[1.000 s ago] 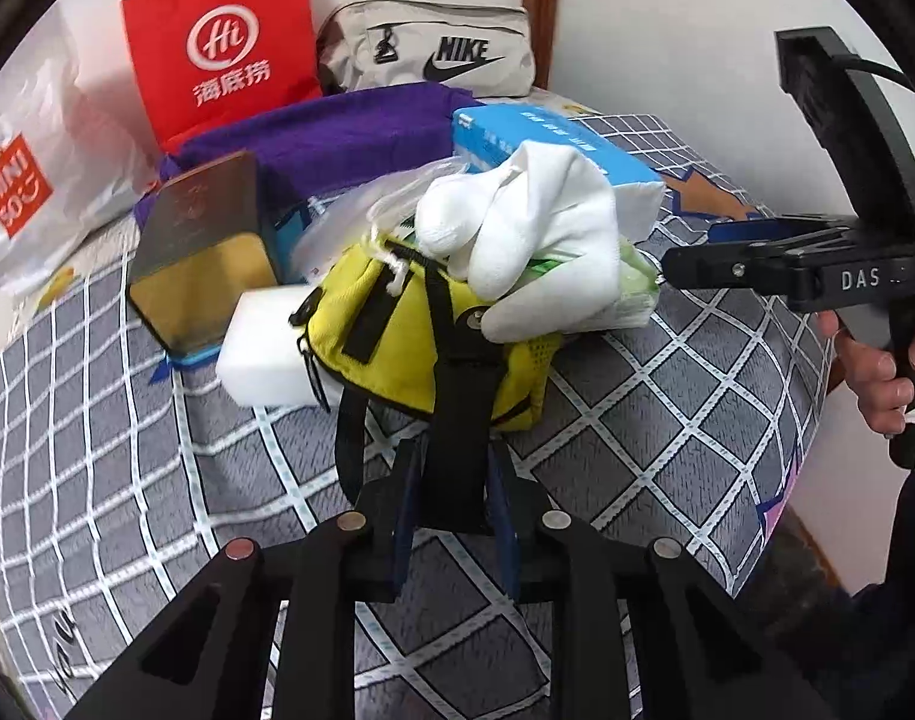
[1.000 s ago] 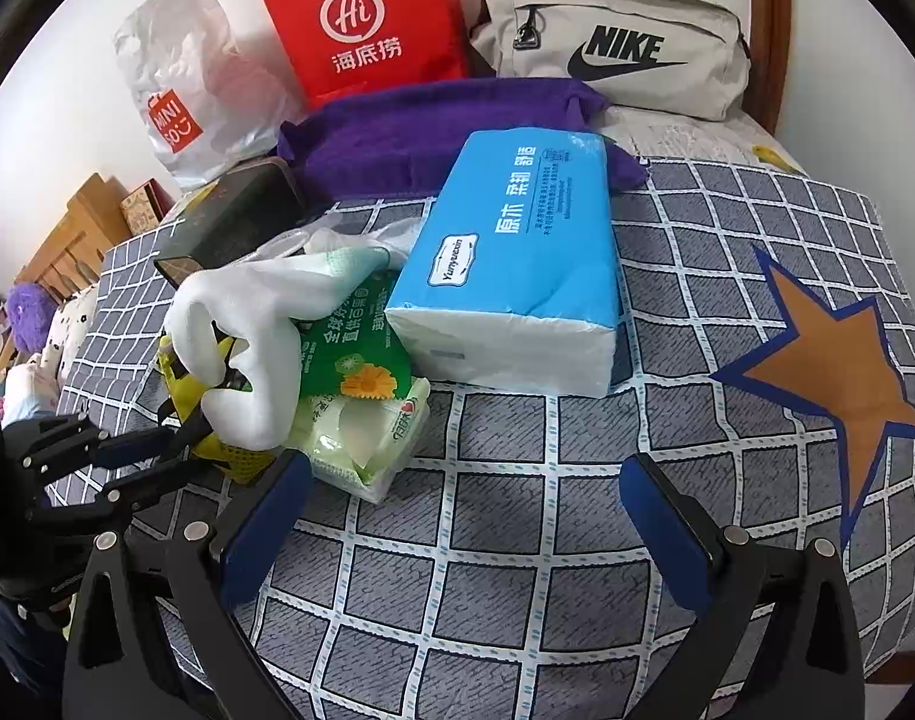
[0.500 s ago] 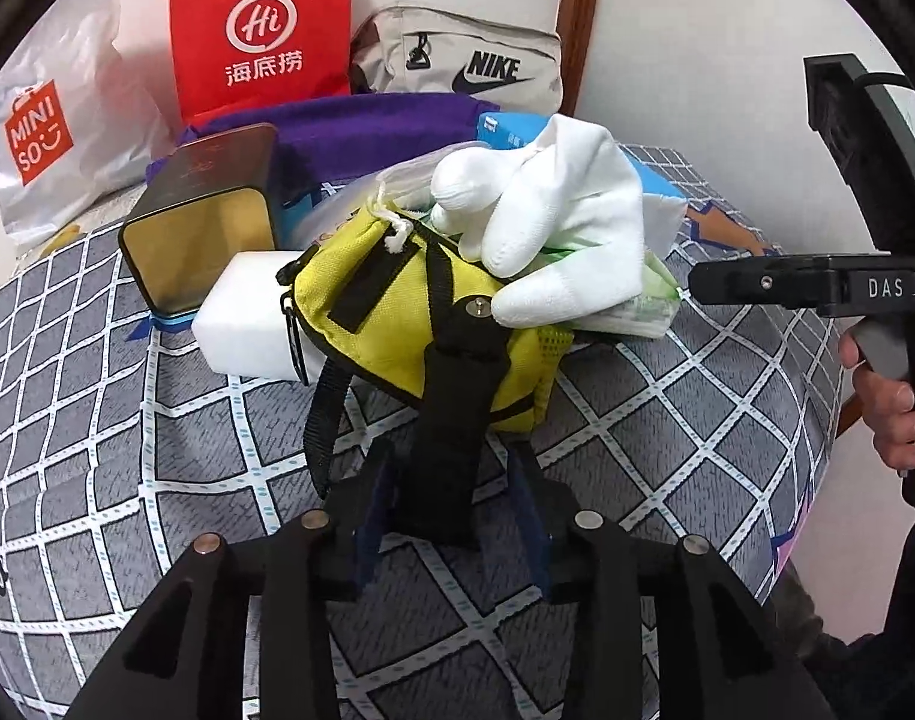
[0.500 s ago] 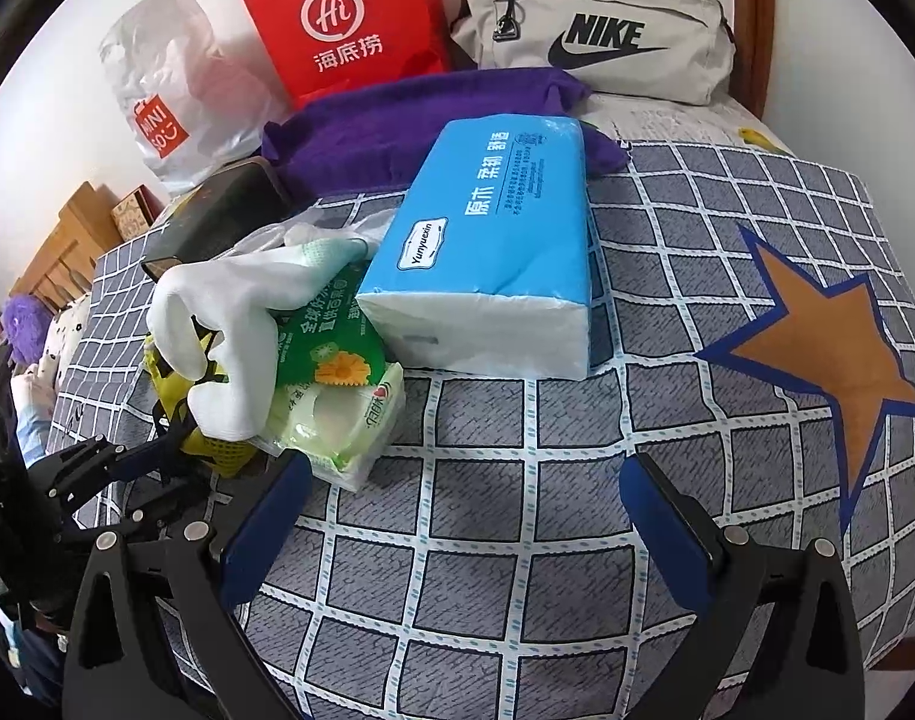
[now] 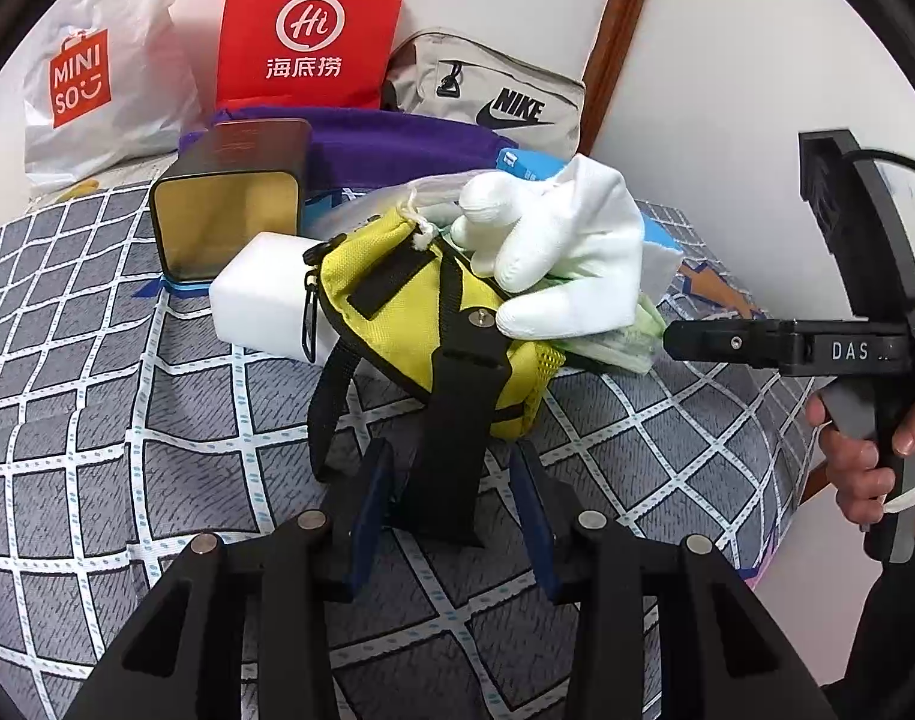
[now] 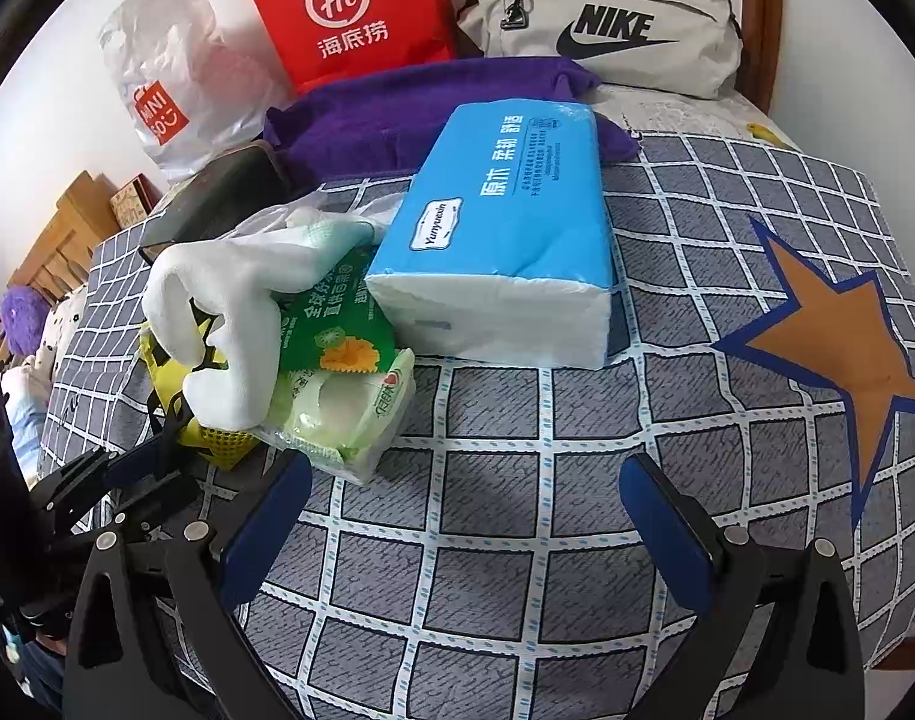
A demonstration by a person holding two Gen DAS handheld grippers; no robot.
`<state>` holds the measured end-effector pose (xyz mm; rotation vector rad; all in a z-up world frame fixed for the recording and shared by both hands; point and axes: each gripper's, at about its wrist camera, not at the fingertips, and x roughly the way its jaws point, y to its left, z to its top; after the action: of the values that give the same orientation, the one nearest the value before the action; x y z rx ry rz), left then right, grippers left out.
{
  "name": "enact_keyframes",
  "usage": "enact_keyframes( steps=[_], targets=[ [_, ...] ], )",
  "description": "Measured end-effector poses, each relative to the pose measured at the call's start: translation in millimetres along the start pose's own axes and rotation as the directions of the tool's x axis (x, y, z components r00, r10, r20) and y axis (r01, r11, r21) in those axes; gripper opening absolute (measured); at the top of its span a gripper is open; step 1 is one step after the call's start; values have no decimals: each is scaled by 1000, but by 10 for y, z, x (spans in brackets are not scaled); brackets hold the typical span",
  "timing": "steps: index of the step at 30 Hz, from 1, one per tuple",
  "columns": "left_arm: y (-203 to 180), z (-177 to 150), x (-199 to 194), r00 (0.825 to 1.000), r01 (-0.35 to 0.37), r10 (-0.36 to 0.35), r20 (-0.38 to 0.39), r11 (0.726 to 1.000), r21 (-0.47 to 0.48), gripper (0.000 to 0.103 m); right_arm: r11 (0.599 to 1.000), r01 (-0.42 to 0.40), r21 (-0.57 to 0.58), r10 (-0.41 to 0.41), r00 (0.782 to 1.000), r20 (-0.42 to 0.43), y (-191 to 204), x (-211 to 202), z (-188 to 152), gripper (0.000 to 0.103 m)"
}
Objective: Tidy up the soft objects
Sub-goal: 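Move both tools toward the pile of items in front of the purple towel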
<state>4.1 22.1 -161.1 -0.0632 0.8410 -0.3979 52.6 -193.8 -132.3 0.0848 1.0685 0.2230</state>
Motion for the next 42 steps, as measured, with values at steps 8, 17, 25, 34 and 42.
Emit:
enact_keyframes(
  steps=[8, 17, 25, 34, 42],
  targets=[
    [-164, 55, 50, 997, -53, 55, -47, 997, 50, 58, 1000, -6, -2, 6, 1000, -1, 14, -2, -11, 102],
    [-207, 229, 170, 990, -82, 96, -103, 988, 130, 25, 1000, -6, 5, 6, 1000, 2, -6, -21, -16, 102],
    [-170, 248, -124, 995, -73, 80, -64, 992, 104, 18, 1000, -12, 9, 12, 1000, 20, -18, -93, -16, 102],
    [-85, 320, -420, 998, -58, 59, -14, 997, 49, 18, 994, -100, -42, 104, 990, 98, 183, -324, 100, 102],
    [84, 242, -599, 996, -91, 91, 9, 996, -18, 18, 974, -170, -149, 190, 974, 127, 574, -200, 393, 98]
  ],
)
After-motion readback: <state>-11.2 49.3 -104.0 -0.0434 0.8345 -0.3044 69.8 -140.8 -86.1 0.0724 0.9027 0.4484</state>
